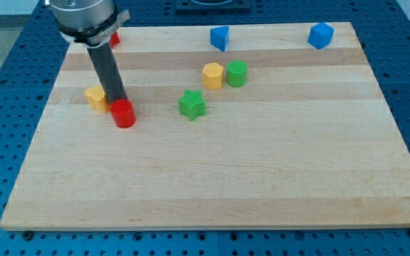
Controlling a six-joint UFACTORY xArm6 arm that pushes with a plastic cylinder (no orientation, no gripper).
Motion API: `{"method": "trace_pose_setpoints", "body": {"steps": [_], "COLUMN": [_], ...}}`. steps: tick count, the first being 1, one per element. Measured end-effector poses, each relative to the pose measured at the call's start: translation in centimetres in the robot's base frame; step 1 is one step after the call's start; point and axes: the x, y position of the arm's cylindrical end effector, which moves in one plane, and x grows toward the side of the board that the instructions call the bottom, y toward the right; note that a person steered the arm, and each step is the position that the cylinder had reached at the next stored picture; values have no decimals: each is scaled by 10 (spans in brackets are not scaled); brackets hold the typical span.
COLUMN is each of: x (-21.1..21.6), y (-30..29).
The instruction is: Separate the yellow heart from the yellow hexagon
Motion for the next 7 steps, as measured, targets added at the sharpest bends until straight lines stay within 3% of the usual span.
{"method": "trace_pose_setpoints", "body": {"steps": [3,7], "x": [28,29], "y": [-17,-42]}}
